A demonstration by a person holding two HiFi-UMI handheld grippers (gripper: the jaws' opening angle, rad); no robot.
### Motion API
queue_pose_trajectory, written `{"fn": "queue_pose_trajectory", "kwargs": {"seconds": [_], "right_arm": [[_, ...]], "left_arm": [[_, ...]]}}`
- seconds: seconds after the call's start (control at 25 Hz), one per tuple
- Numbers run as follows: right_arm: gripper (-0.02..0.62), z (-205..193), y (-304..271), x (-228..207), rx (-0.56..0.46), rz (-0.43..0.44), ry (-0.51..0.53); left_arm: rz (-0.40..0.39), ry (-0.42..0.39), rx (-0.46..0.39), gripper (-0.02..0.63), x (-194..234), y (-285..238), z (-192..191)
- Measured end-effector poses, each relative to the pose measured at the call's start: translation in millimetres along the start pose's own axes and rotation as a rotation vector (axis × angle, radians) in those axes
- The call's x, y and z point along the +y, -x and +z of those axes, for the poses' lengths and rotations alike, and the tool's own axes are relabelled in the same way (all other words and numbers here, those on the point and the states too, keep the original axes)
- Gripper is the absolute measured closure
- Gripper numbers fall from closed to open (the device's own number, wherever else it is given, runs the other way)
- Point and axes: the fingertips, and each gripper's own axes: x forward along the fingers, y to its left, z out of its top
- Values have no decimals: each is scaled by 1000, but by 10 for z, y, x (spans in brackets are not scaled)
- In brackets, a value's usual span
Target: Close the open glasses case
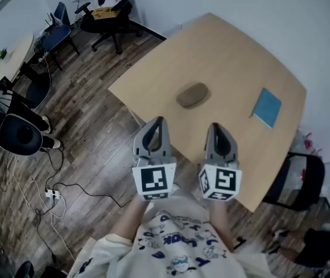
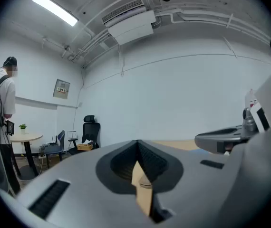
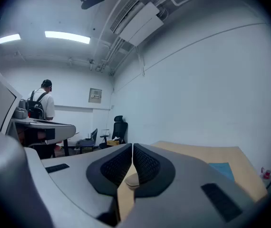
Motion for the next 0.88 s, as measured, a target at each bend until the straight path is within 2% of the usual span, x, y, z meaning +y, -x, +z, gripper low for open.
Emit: {"fn": "queue_pose_trajectory", "kwargs": {"seconds": [0.52, 0.72, 0.88], "right_arm": [[586, 4, 40, -39, -7, 2, 2], [586, -80, 56, -145, -2, -12, -39], [584, -107, 30, -119, 8, 10, -20]], "left_arm": [[8, -11, -6, 604, -53, 12, 17], [16, -25, -3, 604, -116, 1, -4], [36, -25, 2, 604, -71, 0, -48]]}}
